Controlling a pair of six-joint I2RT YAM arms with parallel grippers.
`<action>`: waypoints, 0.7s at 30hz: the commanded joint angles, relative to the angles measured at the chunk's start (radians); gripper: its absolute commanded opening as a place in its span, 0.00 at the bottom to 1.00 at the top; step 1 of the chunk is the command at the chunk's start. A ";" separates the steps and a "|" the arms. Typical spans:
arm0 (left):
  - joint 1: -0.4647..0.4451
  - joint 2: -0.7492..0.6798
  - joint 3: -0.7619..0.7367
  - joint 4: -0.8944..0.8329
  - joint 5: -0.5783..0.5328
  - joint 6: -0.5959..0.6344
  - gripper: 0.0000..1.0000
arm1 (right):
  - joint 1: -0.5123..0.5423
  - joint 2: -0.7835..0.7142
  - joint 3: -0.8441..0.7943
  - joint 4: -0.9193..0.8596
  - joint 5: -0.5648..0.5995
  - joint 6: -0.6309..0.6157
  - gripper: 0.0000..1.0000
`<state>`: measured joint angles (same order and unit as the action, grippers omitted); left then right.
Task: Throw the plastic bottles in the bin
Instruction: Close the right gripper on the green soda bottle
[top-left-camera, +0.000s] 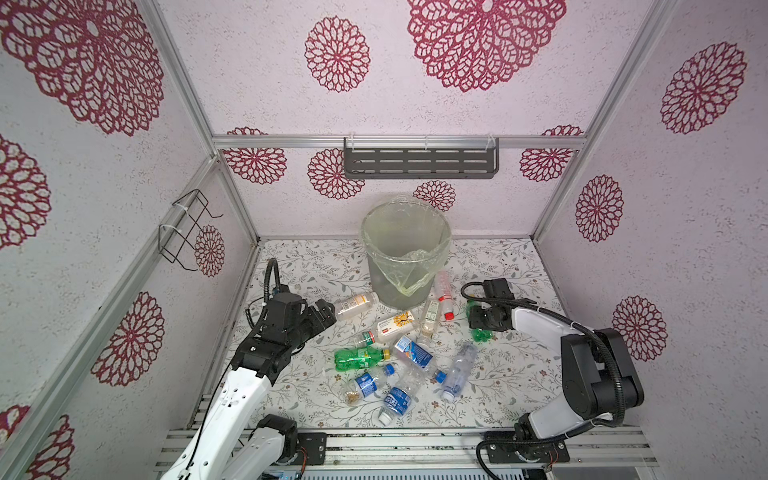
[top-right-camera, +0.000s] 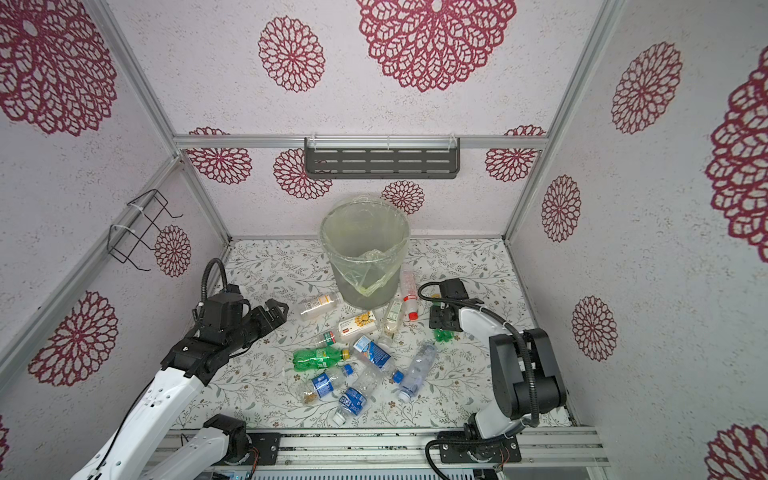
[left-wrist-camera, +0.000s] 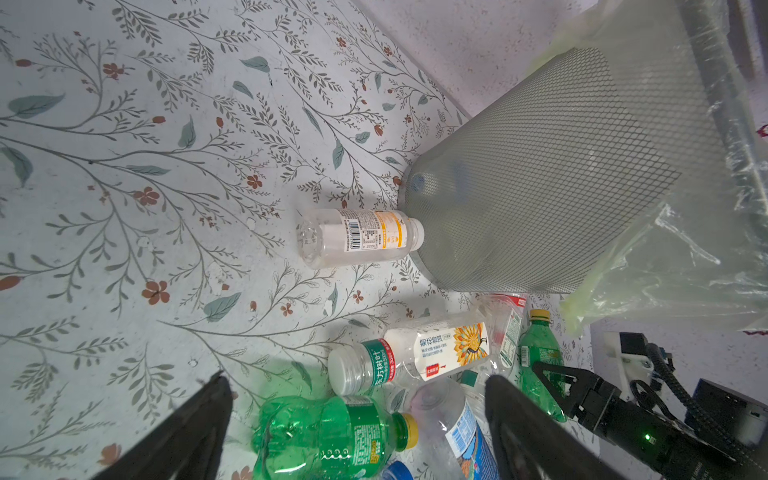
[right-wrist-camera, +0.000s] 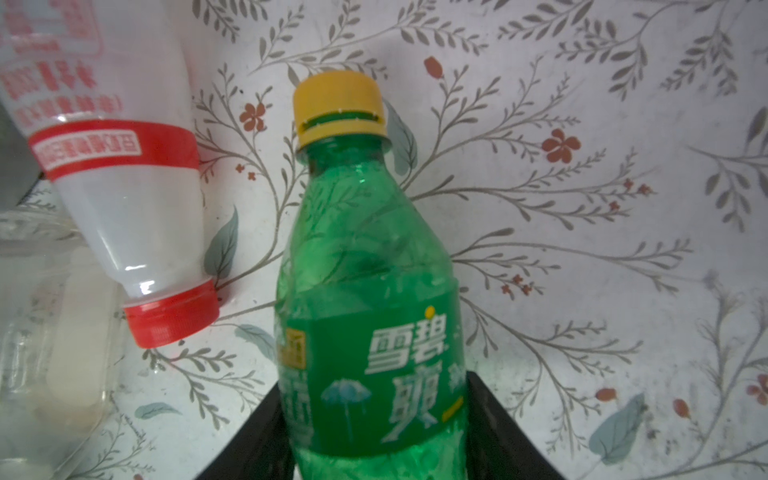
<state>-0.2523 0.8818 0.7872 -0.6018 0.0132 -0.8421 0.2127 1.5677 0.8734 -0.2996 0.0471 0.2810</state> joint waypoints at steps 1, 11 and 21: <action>0.009 -0.005 -0.007 -0.003 -0.013 0.000 0.97 | -0.013 0.030 -0.013 -0.009 0.001 0.009 0.59; 0.014 -0.003 -0.020 -0.003 -0.021 -0.008 0.97 | -0.021 -0.054 -0.003 -0.017 -0.013 0.029 0.54; 0.018 0.006 -0.026 0.012 -0.004 -0.012 0.97 | -0.021 -0.087 0.026 -0.054 -0.049 0.078 0.49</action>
<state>-0.2420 0.8860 0.7708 -0.6037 0.0101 -0.8444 0.1963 1.5215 0.8745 -0.3264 0.0200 0.3244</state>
